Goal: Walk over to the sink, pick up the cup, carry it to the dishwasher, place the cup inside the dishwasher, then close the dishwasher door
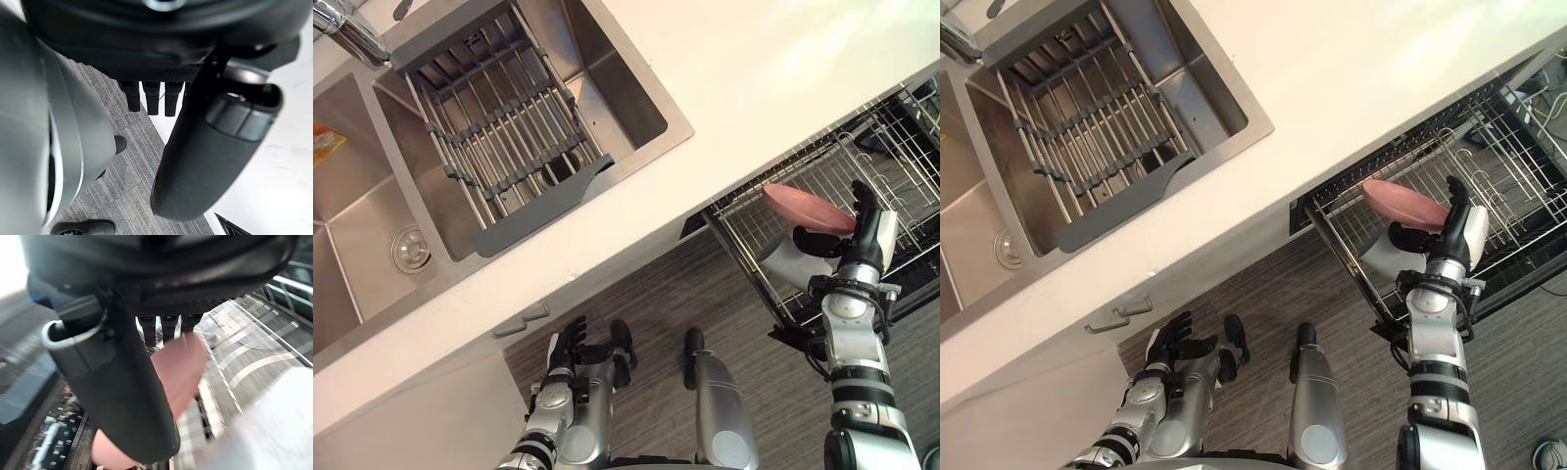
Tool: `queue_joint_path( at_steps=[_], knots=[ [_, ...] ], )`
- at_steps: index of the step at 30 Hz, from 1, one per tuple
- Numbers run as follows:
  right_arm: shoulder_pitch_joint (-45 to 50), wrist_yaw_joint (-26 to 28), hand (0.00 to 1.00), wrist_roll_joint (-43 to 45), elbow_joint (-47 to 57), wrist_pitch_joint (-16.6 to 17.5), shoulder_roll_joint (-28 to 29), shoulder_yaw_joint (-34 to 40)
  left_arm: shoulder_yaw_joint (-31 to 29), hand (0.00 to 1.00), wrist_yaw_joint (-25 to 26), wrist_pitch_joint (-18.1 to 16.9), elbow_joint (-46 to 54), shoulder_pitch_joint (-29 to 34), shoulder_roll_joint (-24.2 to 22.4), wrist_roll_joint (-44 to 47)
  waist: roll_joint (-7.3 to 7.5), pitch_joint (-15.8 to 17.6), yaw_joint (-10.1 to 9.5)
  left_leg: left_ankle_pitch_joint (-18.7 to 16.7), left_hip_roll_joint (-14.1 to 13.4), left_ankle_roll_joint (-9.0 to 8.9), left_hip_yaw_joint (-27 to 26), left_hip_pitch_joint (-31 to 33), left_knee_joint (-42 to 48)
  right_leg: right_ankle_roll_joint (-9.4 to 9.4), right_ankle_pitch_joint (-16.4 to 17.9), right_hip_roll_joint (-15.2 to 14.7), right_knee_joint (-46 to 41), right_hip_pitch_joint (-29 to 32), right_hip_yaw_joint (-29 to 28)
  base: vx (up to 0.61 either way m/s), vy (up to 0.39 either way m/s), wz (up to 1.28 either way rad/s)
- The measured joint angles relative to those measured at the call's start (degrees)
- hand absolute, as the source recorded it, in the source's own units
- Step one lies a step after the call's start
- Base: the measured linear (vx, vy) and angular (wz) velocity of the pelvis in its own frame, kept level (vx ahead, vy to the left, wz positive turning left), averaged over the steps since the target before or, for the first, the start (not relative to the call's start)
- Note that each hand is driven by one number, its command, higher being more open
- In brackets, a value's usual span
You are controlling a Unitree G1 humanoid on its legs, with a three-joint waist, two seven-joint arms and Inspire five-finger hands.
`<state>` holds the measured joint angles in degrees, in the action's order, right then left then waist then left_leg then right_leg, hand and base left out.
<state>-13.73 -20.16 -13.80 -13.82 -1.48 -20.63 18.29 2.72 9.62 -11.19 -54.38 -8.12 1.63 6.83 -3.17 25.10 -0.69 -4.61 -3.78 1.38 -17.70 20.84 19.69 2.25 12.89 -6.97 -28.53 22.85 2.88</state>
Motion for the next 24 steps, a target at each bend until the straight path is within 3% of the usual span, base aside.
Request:
queue_joint_path(
  at_steps=[8, 14, 17, 24],
  knots=[
    [11.61, -1.99, 0.90, -4.39, 9.08, -0.05, 5.04, 6.06, -0.02, 0.90, -0.01, 0.71, 0.11, 0.14, 0.27, -0.17, 1.99, -0.11, 0.27, 0.05, 0.25, -0.15, -0.09, -2.75, -1.83, 0.32, -0.46, 0.14, 2.58, -3.12, 0.15, 0.02, 0.005, 0.00],
    [18.38, -1.72, 0.90, -5.12, 17.13, -0.18, 8.07, 6.24, -0.20, 0.90, -0.17, 1.12, 0.04, 0.87, 0.34, -1.37, 2.69, -0.37, 0.77, -0.16, 0.45, -0.40, -0.17, -5.46, -2.97, 0.56, -0.61, 0.24, 4.38, -6.09, 0.18, 0.02, 0.006, 0.00],
    [19.81, -1.47, 0.90, -6.11, 19.08, 0.43, 10.36, 6.25, -1.20, 0.90, -0.30, 1.35, 0.05, 2.13, 0.82, -2.40, 4.52, -1.79, 1.48, -0.30, 0.34, -0.59, -0.14, -6.85, -3.67, 0.63, -0.84, 0.56, 5.86, -7.81, 0.26, 0.03, -0.002, -0.01],
    [25.97, -0.50, 0.90, -3.47, 21.27, 3.69, 13.57, 7.44, -1.63, 0.90, -1.25, 2.15, -0.35, 4.18, 0.89, -3.64, 5.43, -5.45, 2.17, -0.51, 0.59, -0.64, -0.07, -9.72, -5.87, 1.11, -2.04, 0.86, 10.83, -12.03, 0.57, 0.05, 0.018, -0.01]
  ],
)
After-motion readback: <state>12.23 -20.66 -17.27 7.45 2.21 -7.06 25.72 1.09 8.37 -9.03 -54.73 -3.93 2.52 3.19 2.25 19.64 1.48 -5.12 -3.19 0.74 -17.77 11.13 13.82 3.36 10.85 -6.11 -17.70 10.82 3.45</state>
